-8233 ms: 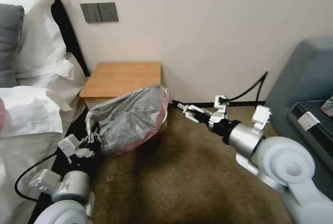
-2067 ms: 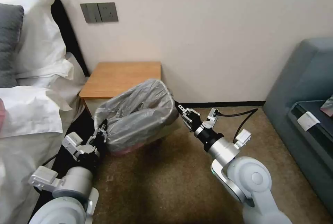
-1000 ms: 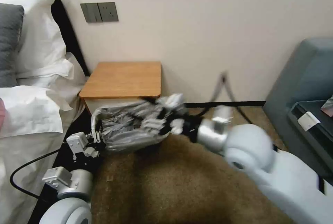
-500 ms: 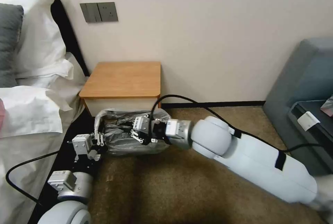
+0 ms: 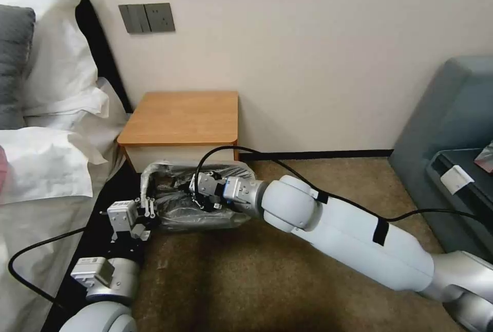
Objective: Pick up the garbage bag from the table and place it over the trash can.
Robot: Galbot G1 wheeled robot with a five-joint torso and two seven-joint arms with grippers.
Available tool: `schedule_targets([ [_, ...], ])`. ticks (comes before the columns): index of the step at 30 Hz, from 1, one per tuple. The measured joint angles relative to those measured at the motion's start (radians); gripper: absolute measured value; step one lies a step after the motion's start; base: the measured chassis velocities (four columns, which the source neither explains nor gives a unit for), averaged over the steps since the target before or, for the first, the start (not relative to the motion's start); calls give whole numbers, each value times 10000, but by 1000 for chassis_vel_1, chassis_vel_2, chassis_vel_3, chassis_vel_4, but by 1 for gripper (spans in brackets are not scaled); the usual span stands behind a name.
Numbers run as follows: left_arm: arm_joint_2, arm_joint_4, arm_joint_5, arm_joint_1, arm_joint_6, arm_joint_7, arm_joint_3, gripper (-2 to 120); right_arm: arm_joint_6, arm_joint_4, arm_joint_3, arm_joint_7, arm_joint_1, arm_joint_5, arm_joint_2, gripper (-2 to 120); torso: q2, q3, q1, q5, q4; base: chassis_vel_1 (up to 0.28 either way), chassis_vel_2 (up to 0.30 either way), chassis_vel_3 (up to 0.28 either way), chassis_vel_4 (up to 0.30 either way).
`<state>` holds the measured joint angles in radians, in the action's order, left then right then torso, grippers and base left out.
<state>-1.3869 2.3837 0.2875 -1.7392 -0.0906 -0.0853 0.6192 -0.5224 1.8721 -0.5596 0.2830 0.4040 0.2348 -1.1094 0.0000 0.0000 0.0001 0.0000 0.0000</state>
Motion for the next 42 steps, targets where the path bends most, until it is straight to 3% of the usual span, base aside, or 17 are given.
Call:
schedule_targets([
  [10, -13, -28, -905, -128, 578, 461, -72, 7, -455, -360, -135, -337, 124, -385, -159, 0, 1, 0, 0, -1, 0, 0, 0, 0, 0],
  [16, -63, -29, -1176, -252, 743, 607, -205, 7, -904, -489, -285, -1066, 246, -543, -365, 0, 1, 0, 0, 0, 1, 0, 0, 0, 0],
  [23, -124, -8, -1074, -319, 744, 589, -398, 7, -1174, -551, -409, -1219, 297, -728, -480, 0, 1, 0, 0, 0, 1, 0, 0, 0, 0],
  [30, -144, -171, -282, -181, 477, 158, -300, 7, -1240, 156, -201, -1260, 341, -507, -205, 0, 1, 0, 0, 1, 1, 0, 0, 0, 0],
  [37, -70, -586, 742, 171, 103, -254, -101, 7, -1341, 1630, 494, -1648, 483, 1511, 586, 0, 1, 0, -1, 1, 0, 0, 0, 0, 0],
  [42, -69, -799, 1589, 263, -307, -602, -245, 7, -982, 2677, 1658, -2173, 1096, 3144, 1272, 0, 1, 0, -1, 1, 2, 0, 0, 0, 0],
])
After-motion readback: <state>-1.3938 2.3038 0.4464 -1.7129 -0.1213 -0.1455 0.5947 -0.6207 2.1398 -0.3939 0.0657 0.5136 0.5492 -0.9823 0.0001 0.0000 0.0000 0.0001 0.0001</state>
